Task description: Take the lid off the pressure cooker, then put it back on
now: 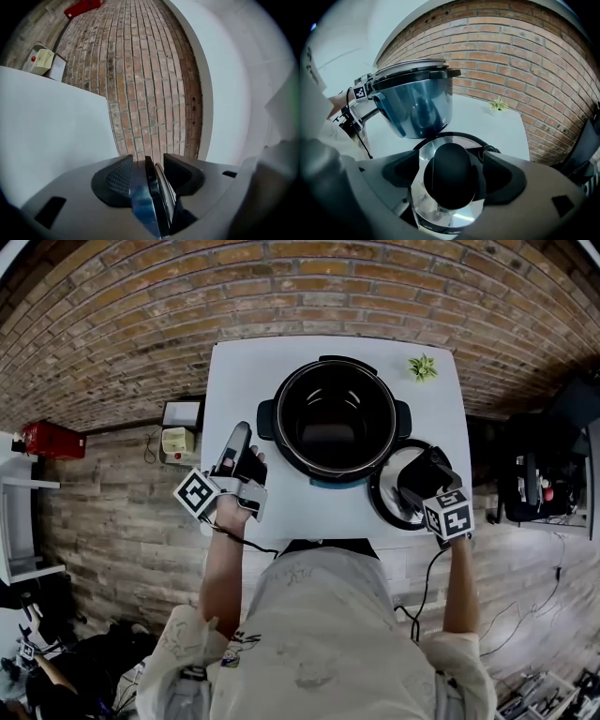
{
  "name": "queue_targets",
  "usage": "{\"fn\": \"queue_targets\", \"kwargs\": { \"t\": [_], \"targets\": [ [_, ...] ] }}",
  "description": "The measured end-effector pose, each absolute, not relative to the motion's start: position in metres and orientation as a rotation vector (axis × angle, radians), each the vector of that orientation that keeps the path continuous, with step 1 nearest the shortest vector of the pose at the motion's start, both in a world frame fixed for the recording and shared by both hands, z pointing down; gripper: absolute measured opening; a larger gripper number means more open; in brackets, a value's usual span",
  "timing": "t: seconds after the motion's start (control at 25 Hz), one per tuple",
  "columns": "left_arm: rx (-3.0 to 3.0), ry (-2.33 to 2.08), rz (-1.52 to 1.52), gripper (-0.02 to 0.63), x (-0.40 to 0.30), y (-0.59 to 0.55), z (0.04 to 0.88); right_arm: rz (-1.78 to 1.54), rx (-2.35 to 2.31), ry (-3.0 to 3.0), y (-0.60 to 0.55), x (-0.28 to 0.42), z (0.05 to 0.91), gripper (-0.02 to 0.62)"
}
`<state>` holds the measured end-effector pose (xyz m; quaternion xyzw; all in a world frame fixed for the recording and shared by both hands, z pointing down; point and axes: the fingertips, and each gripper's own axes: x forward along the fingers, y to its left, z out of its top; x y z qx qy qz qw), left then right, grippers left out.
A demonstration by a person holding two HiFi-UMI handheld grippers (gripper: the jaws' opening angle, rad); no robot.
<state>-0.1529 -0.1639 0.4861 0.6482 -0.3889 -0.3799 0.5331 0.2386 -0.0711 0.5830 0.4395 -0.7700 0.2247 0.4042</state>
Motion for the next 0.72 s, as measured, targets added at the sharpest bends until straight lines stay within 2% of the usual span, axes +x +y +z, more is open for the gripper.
{"fn": "queue_targets", "kwargs": {
  "t": [0.44,0.52,0.56,0.6,0.68,0.72],
  "targets": [
    [1.652,-0.859,-0.759,0.224,-0.111,-0.185,0.476,0.584,0.91,-1.846,-0.067,0.239,0.61,0.423],
    [1.65,-0.878,-0.726,0.222,-0.107,-0.187,0.478,0.573,0.853,-1.832,-0.065,0.236,0.615,0.402],
    [1.643,-0.89,-0.713,0.202,-0.107,-0.187,0.48,0.577,0.831,-1.833,-0.064,0.234,0.616,0.377],
    [1.636,-0.897,-0.705,0.155,-0.107,-0.188,0.481,0.586,0.816,-1.835,-0.065,0.233,0.616,0.371],
    [1.626,-0.896,-0.7,0.103,-0.108,-0.189,0.481,0.611,0.803,-1.841,-0.066,0.232,0.616,0.36],
    [1.621,-0.891,-0.702,0.1,-0.109,-0.189,0.481,0.627,0.803,-1.842,-0.067,0.233,0.615,0.351]
  ]
}}
